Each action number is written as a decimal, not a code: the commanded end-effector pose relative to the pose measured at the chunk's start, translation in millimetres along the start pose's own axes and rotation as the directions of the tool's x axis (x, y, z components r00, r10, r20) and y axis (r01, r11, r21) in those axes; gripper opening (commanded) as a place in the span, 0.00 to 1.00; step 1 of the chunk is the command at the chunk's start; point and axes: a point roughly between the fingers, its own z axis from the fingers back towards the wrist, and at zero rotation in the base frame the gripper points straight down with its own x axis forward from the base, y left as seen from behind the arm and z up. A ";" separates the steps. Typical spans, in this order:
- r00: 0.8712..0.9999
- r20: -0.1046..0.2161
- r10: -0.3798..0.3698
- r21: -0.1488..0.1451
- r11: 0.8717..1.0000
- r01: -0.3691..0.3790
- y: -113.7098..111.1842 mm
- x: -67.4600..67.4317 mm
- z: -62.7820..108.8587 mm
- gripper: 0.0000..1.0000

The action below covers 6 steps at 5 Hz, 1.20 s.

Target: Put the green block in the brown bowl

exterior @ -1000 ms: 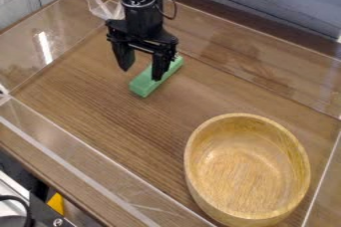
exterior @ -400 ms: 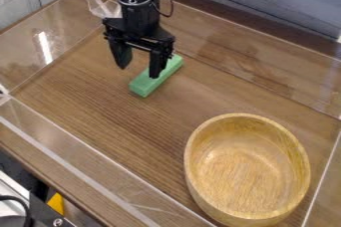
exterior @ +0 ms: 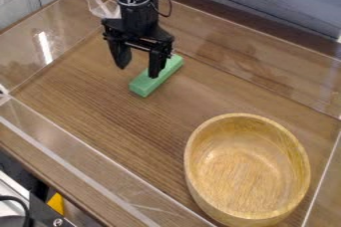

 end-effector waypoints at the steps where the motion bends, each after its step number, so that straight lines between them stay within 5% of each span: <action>1: 0.998 0.056 0.015 0.005 1.000 -0.015 6.3 12.1 12.7 1.00; 6: 0.998 0.067 0.016 -0.006 1.000 -0.015 7.5 16.5 13.1 1.00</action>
